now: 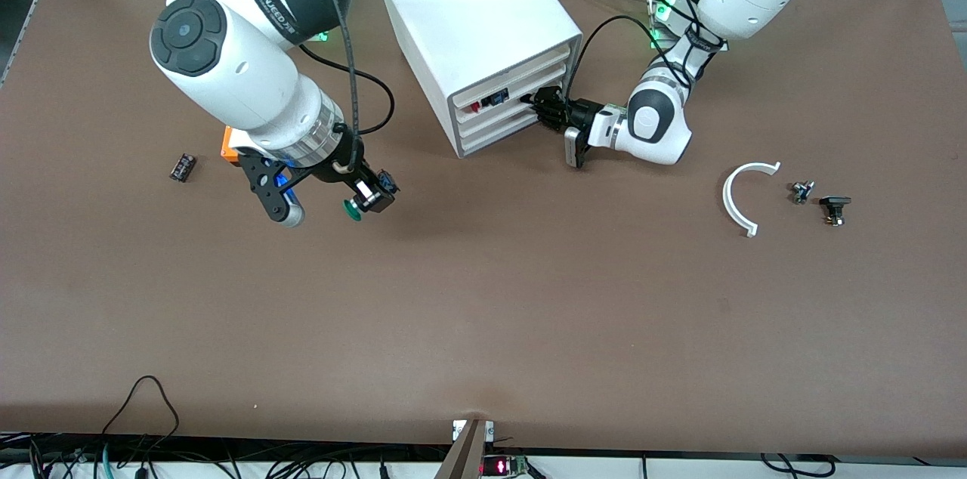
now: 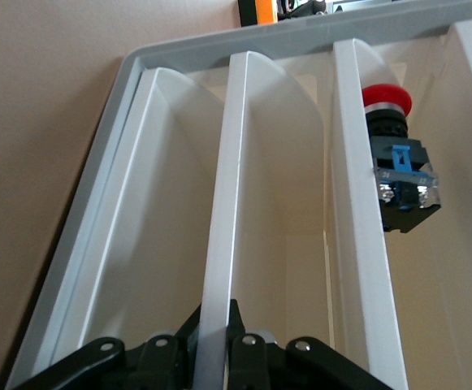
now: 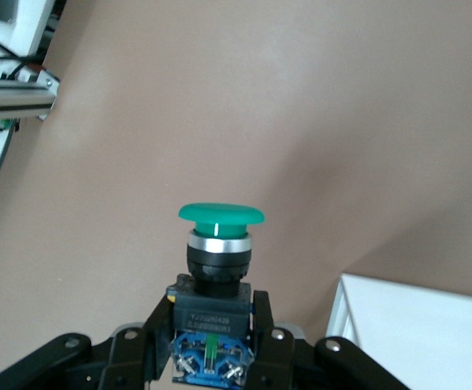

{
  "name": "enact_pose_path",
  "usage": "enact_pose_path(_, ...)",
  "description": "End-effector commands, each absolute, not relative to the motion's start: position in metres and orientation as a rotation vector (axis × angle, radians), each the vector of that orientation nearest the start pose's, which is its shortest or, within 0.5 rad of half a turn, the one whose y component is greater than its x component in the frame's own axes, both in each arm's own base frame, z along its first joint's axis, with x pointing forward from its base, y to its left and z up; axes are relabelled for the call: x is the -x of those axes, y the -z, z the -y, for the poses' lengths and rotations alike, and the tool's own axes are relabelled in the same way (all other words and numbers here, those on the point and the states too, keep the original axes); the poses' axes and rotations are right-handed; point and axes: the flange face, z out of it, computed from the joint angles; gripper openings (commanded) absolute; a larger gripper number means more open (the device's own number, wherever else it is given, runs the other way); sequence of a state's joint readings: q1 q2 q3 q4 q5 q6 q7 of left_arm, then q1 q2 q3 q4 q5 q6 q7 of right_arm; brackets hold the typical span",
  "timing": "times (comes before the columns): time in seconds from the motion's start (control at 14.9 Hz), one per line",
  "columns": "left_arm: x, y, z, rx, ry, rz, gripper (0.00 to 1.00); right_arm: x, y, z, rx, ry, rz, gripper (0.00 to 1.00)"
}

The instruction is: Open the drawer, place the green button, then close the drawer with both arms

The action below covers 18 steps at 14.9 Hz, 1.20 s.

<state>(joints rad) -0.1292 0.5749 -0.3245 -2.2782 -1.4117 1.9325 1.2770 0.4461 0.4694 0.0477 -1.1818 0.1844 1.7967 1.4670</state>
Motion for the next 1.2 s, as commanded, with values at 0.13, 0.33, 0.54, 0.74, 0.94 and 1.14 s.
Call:
enact_pose_path(0.13,-0.419,-0.124,0.241,-1.759,0.181,0.449,0.00,-0.621,-0.545,-0.349,2.394,-0.189,-1.621,0.00)
enact_pose_path(0.33,-0.458,-0.131,0.215,-1.788,0.135,0.480,0.00,-0.618,-0.547,-0.359,2.338,-0.187,-1.671,0.00)
enact_pose_path(0.54,-0.501,-0.128,0.187,-1.815,0.091,0.509,0.00,-0.609,-0.540,-0.384,2.309,-0.187,-1.695,0.00)
enact_pose_path(0.74,-0.529,-0.120,0.166,-1.830,0.060,0.518,0.00,-0.597,-0.518,-0.420,2.293,-0.186,-1.741,0.00)
enact_pose_path(0.94,-0.544,-0.122,0.152,-1.851,0.028,0.518,0.00,-0.580,-0.489,-0.468,2.284,-0.128,-1.759,0.00)
enact_pose_path(1.14,-0.553,-0.125,0.142,-1.867,0.007,0.513,0.00,-0.556,-0.456,-0.521,2.237,-0.039,-1.783,0.00)
